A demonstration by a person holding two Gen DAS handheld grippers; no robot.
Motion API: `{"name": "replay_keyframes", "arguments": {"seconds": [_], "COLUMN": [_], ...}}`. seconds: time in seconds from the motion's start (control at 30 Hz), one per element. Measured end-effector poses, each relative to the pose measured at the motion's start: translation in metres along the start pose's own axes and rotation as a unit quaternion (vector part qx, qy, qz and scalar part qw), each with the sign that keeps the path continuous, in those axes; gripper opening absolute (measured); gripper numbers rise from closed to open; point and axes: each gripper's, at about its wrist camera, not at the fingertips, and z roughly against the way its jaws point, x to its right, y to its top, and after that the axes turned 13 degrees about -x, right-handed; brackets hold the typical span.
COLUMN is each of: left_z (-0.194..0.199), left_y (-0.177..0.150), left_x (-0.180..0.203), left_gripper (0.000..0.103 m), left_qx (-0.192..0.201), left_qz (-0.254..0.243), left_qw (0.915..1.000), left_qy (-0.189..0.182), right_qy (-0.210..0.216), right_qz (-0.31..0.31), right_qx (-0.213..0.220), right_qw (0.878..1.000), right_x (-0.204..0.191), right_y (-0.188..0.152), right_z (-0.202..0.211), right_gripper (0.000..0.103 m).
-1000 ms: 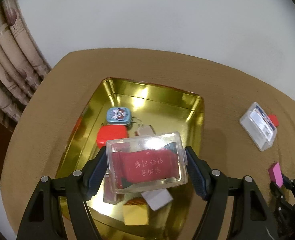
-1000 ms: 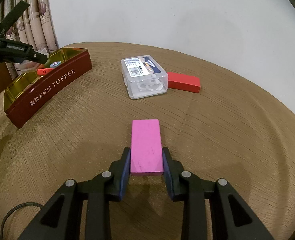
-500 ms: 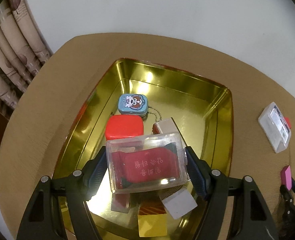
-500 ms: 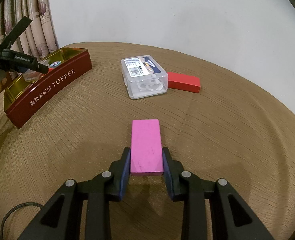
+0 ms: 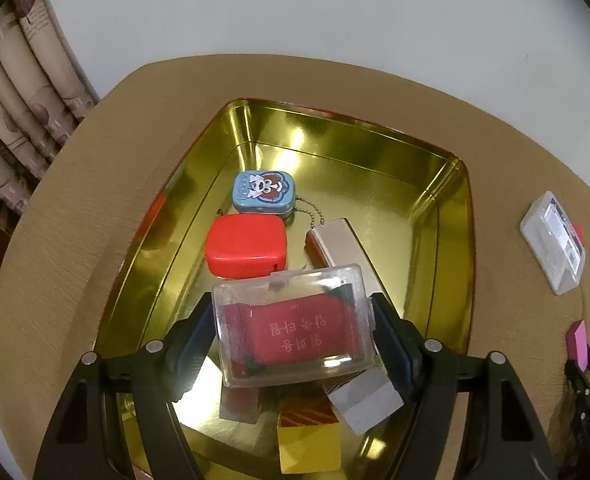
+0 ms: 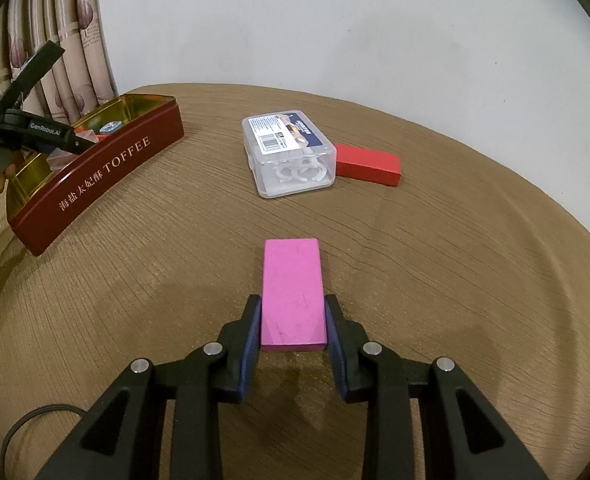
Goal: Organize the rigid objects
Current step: 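Lower the clear box into the gold tin and open the left gripper, then carry the pink block into the gold tin and open the right gripper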
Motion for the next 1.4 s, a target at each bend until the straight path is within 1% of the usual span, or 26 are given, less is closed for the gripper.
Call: {"name": "replay_keyframes", "arguments": {"seconds": [0.1, 0.23, 0.37, 0.47, 0.57, 0.67, 0.77, 0.83, 1.0, 1.17, 1.23, 1.3, 1.4], "left_z": [0.006, 0.020, 0.037, 0.048, 0.053, 0.056, 0.053, 0.048, 0.046, 0.054, 0.056, 0.058, 0.060], "left_y": [-0.002, -0.008, -0.022, -0.035, -0.045, -0.057, -0.068, -0.075, -0.084, -0.083, -0.081, -0.079, -0.078], "left_x": [-0.001, 0.000, 0.002, 0.000, -0.005, -0.007, -0.010, -0.010, -0.011, -0.018, -0.021, -0.025, -0.030], "left_gripper": [0.073, 0.077, 0.080, 0.082, 0.082, 0.082, 0.083, 0.083, 0.083, 0.083, 0.083, 0.083, 0.084], "left_qx": [0.007, 0.023, 0.046, 0.060, 0.065, 0.073, 0.075, 0.072, 0.068, 0.082, 0.082, 0.082, 0.084], "left_qz": [-0.004, -0.011, -0.020, -0.022, -0.017, -0.012, -0.005, -0.007, -0.016, -0.007, -0.004, 0.000, 0.003], "left_qw": [0.9999, 0.9997, 0.9987, 0.9979, 0.9977, 0.9971, 0.9968, 0.9971, 0.9966, 0.9963, 0.9962, 0.9965, 0.9962], "left_qy": [-0.006, 0.001, 0.012, 0.012, 0.009, 0.018, 0.028, 0.023, 0.042, 0.026, 0.027, 0.016, 0.019], "right_qy": [0.000, -0.002, -0.002, -0.002, -0.006, -0.016, -0.026, -0.028, -0.028, -0.020, -0.010, -0.002, 0.005], "right_qz": [0.000, 0.003, 0.003, -0.003, -0.018, -0.028, -0.042, -0.049, -0.049, -0.039, -0.034, -0.030, -0.013], "right_qx": [0.000, 0.000, 0.000, -0.002, -0.003, -0.005, -0.009, -0.011, -0.016, -0.009, -0.006, -0.001, 0.004], "right_qw": [1.000, 1.000, 1.000, 1.000, 1.000, 0.999, 0.999, 0.998, 0.998, 0.999, 0.999, 1.000, 1.000], "right_x": [0.000, 0.000, 0.000, 0.001, 0.001, -0.002, -0.004, -0.006, -0.020, -0.044, -0.056, -0.065, -0.084], "right_y": [0.000, 0.000, 0.000, 0.001, 0.002, 0.004, 0.005, 0.007, 0.014, 0.026, 0.031, 0.037, 0.048], "right_z": [0.000, 0.000, 0.001, 0.001, 0.001, 0.001, 0.001, 0.001, 0.003, 0.009, 0.013, 0.017, 0.023], "right_gripper": [0.031, 0.031, 0.031, 0.030, 0.030, 0.030, 0.030, 0.030, 0.030, 0.030, 0.030, 0.030, 0.030]}}
